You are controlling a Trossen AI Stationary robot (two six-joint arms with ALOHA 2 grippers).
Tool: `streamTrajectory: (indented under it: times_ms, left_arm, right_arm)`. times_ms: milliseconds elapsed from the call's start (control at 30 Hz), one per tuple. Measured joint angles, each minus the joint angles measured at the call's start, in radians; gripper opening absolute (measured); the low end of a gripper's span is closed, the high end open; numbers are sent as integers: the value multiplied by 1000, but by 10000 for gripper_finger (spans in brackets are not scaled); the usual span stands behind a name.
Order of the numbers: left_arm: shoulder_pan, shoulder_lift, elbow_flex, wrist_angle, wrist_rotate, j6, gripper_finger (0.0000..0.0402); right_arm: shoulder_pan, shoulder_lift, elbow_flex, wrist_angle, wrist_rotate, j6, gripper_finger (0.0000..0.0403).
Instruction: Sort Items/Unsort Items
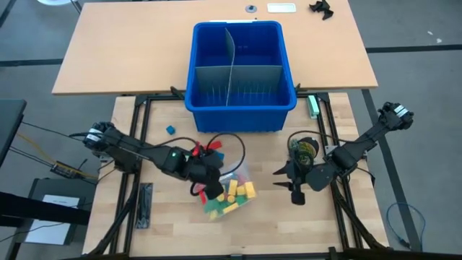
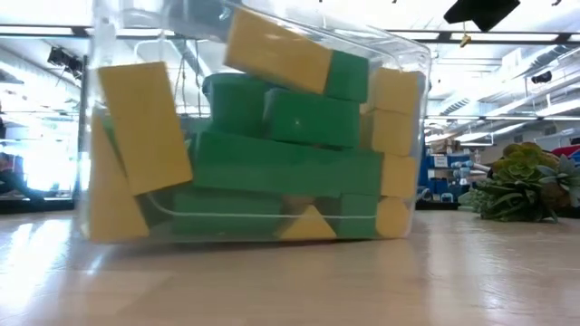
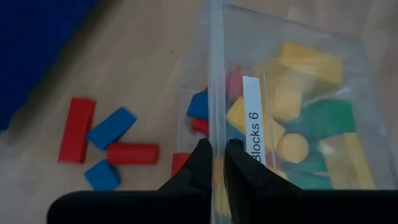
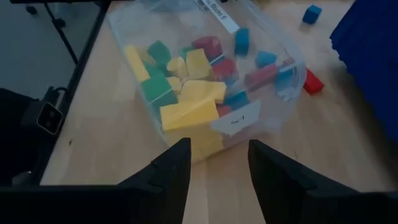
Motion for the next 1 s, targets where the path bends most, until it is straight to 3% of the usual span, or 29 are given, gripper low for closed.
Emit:
streamTrajectory:
  times_ms: [233,400,700,1000]
  left_arm:
    - [32,-1,-4,98,25,72,27]
    - [54,1,-4,93,22,97,27]
    - [104,3,-4,108,35,120,27]
    - [112,25,-4,116,46,150,35]
  right_arm:
    - [6,75,-2,-97,-14,87,159]
    - [44,172,-53,-10,-82,122,160]
    - [77,319,-77,261,-77,-147,144]
    - [29,281,-77,330,12,-398,103]
